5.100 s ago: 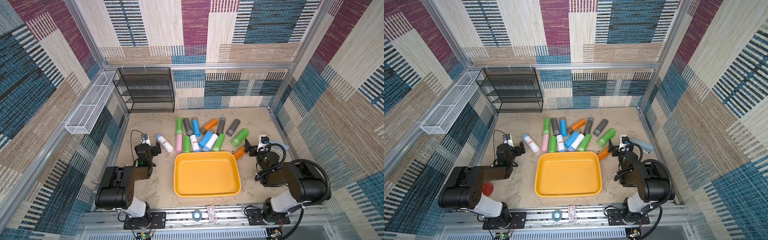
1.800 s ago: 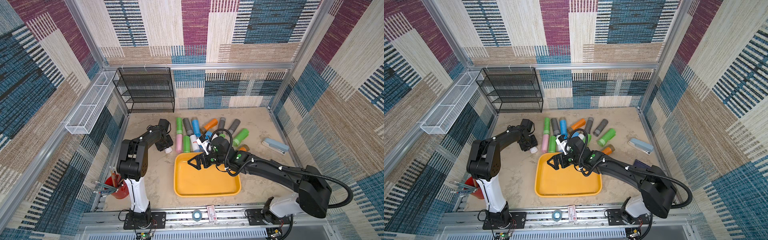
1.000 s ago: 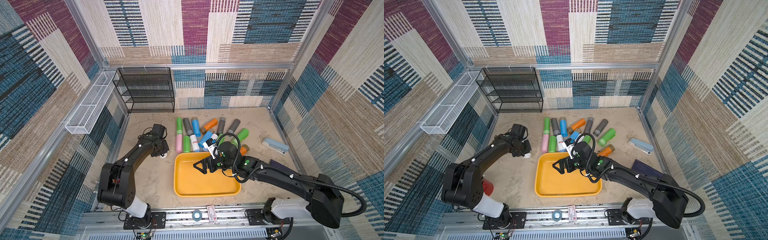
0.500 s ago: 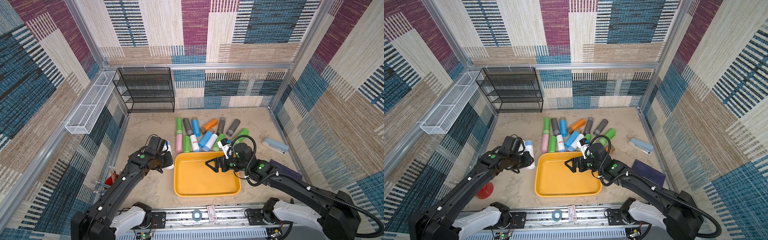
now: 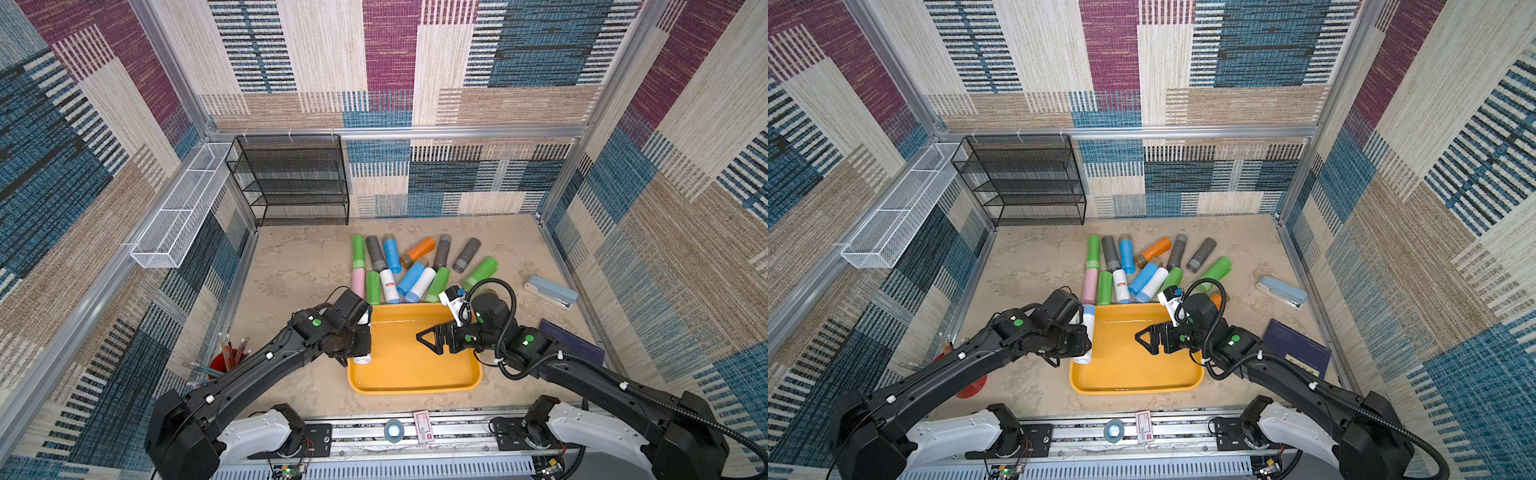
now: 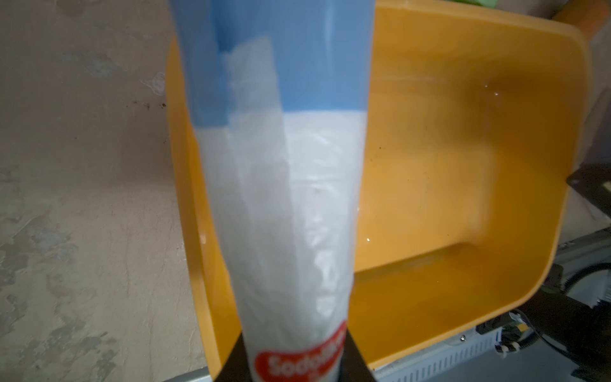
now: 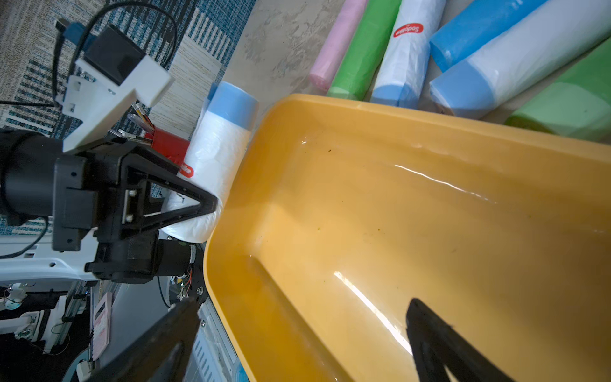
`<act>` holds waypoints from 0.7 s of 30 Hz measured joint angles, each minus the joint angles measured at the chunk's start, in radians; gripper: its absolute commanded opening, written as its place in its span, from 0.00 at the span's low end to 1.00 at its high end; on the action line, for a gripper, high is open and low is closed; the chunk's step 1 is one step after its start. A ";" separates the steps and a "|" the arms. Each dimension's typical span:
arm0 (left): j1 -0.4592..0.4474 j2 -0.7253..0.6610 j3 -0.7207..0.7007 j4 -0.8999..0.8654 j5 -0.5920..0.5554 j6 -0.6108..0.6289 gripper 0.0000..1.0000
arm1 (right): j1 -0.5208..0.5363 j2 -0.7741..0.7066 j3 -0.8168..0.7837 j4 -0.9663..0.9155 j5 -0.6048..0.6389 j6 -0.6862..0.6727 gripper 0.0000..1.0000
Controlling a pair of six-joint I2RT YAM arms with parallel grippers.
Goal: Put the roll of trash bags into the storage box
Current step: Pick up the roll of trash bags from the center of the board, then place the roll of trash bags in the storage box.
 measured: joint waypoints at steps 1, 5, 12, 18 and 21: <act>-0.016 0.019 0.005 -0.002 -0.009 -0.006 0.18 | 0.000 0.000 -0.002 -0.003 0.000 0.000 0.99; -0.043 0.106 0.038 -0.042 -0.061 -0.029 0.17 | 0.000 -0.005 -0.010 -0.011 0.000 0.000 0.99; -0.068 0.198 0.084 -0.089 -0.135 -0.032 0.17 | 0.000 0.003 -0.014 -0.011 0.000 0.000 0.99; -0.087 0.273 0.090 -0.102 -0.187 -0.044 0.17 | 0.000 0.010 -0.006 -0.009 0.000 -0.001 0.99; -0.097 0.308 0.101 -0.108 -0.197 -0.048 0.17 | 0.000 0.011 -0.006 -0.009 0.000 -0.001 0.99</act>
